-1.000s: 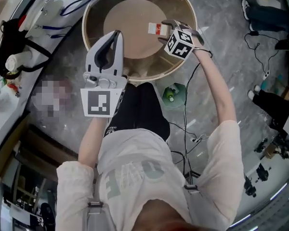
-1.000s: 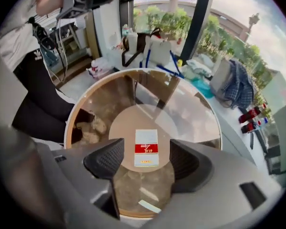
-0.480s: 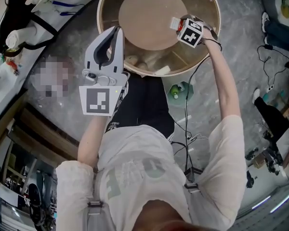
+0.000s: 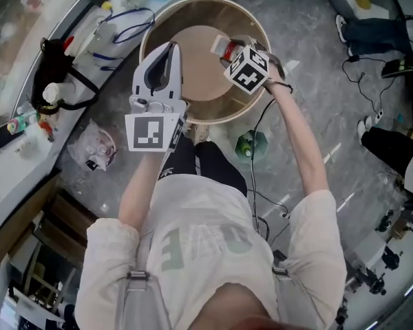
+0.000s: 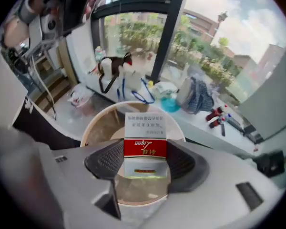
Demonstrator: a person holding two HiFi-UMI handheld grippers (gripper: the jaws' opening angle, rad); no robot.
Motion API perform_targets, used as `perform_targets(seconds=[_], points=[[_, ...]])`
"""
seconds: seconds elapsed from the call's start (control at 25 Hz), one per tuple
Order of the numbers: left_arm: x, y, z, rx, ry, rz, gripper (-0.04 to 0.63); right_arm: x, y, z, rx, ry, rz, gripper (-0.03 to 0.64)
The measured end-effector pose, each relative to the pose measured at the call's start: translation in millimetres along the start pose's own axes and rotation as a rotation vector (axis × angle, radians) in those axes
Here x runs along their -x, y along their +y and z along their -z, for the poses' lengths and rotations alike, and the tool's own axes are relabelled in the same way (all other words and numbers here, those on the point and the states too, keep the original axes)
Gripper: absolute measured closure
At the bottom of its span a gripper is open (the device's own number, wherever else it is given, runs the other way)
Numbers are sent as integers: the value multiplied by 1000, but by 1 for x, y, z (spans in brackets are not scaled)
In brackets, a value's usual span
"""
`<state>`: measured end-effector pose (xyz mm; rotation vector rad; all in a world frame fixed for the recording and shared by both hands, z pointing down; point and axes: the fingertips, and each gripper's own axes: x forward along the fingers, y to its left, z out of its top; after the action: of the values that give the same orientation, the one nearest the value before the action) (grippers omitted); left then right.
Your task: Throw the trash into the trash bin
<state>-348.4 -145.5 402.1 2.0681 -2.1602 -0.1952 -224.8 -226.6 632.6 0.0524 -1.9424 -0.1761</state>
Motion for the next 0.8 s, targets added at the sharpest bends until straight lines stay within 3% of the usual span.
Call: perform_targets(seconds=[0.08,0.2,0.28,0.36,0.48,0.68,0.8], points=[[-10,-24,-24,6,-28,48,583,63,-2,-19,-151,-88,89,342],[-29,-59,-63,14,-94,165,583,155,-15,-38,-418,-259,291,342],[-36,-90,-88,29,-128,256,583,217,-17,-30,-600,-386,449,342],[-37,-127,-106,32,-139,323,583,273,-11,-13,-717,-492,589,344],[-35,-190,-112,27,-135,432,583,340,11,20,-797,-596,749,345],[-28,-309,-87,41,-66,724,583,423,56,77,-889,-667,1011,345],[-18,-349,-86,45,-59,813,583,451,75,99,-914,-686,1147,345]])
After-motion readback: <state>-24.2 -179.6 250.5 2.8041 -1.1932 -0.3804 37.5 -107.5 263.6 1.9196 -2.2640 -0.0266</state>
